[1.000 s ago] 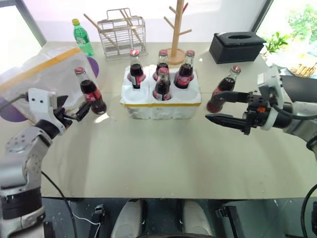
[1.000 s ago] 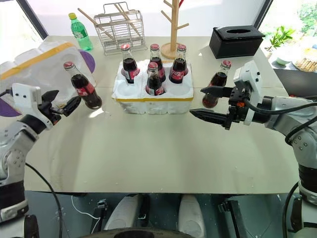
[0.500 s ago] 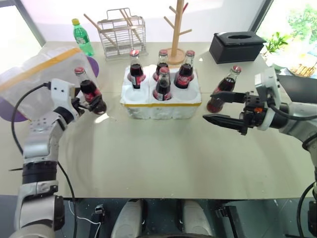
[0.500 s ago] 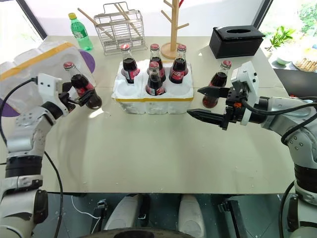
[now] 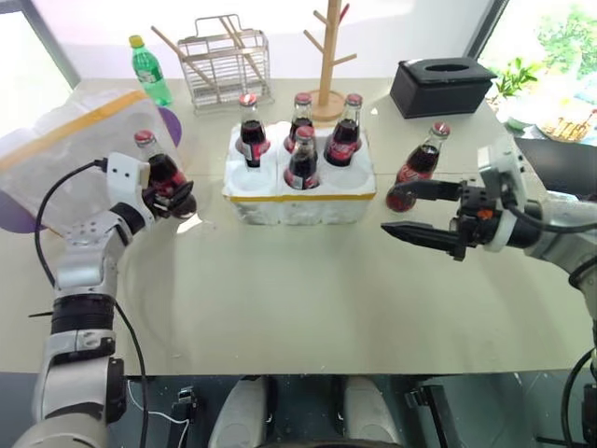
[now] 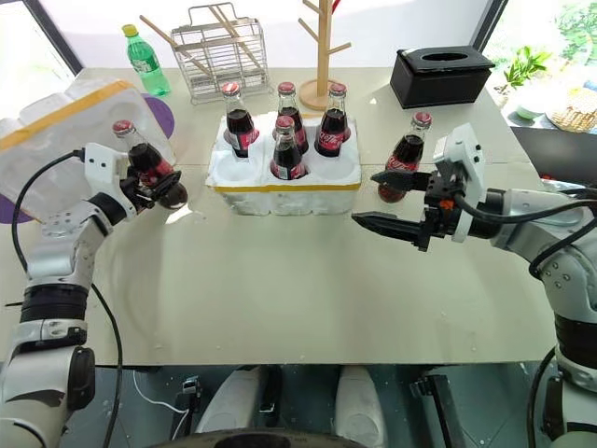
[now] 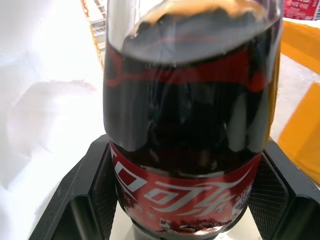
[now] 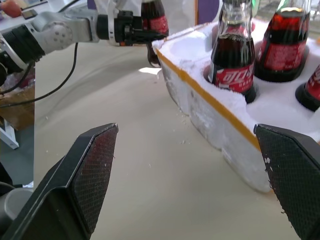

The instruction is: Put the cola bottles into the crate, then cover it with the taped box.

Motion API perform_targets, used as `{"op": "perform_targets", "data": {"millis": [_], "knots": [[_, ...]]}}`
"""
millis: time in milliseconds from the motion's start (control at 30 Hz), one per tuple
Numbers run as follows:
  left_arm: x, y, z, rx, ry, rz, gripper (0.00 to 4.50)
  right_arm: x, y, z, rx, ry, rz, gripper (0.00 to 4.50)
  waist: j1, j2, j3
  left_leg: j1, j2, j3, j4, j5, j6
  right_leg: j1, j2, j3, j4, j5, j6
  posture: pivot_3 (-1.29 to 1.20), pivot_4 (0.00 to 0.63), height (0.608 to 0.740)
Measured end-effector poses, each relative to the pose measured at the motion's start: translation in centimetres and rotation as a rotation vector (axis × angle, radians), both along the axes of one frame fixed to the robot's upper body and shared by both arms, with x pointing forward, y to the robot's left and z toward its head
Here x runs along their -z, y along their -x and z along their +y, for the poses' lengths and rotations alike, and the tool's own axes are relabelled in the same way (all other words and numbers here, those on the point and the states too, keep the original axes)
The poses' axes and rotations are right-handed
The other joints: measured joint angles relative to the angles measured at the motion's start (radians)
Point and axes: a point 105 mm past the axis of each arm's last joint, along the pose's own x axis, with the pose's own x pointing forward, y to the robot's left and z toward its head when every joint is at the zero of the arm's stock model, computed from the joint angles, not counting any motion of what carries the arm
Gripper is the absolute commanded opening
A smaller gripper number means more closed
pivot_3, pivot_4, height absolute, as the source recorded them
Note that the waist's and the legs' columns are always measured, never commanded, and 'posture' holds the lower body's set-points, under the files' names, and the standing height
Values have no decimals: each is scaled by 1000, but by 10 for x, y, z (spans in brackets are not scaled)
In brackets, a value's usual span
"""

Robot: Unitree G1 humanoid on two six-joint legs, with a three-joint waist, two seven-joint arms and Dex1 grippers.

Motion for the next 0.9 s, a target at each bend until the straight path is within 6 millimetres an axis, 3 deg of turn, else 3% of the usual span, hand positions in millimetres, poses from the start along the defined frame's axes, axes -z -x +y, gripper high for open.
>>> {"op": "perform_targets", "data": {"millis": [67,200,300,367,500,667,800,900], "knots": [[-14,10,-10,87,75,19,2801,-1,2,0,0,3,-4,4500,0,-3,2,-2,0,0,0,0,0,-1,0,0,0,0,0,0,150,740],[-73,36,-35,330,187,-5,2801,-3,3,0,3,13,-11,4500,4,-5,3,-4,0,-2,1,0,-1,-3,0,0,0,0,0,0,150,740],[-111,53,-51,481,177,-48,2801,-1,3,-1,15,16,-3,4500,2,-5,3,-4,-1,-2,1,1,-1,-2,0,0,0,0,0,0,150,740],[-123,59,-60,555,164,-62,2801,2,3,-3,30,16,6,4500,2,-4,2,-3,-1,-1,0,1,-1,-2,0,0,0,0,0,0,150,740],[-123,45,-80,591,124,-64,2801,1,4,-3,42,20,-5,4500,4,-4,2,-3,-1,-1,1,1,-1,-1,1,0,0,0,0,0,150,740],[-90,15,-101,562,75,-32,2801,-1,4,-4,63,14,-15,4500,3,-4,3,-3,-2,-1,1,1,-1,-1,1,-1,0,0,0,0,150,740],[-88,1,-114,558,32,-87,2801,-2,5,-5,77,8,-18,4500,3,-5,3,-3,-2,0,1,1,-1,-1,1,-1,0,0,0,0,150,740],[-72,-9,-117,534,-6,-74,2801,1,5,-6,87,6,-8,4500,2,-5,3,-3,-2,0,1,1,-1,-1,1,-1,0,0,0,0,150,740]]}}
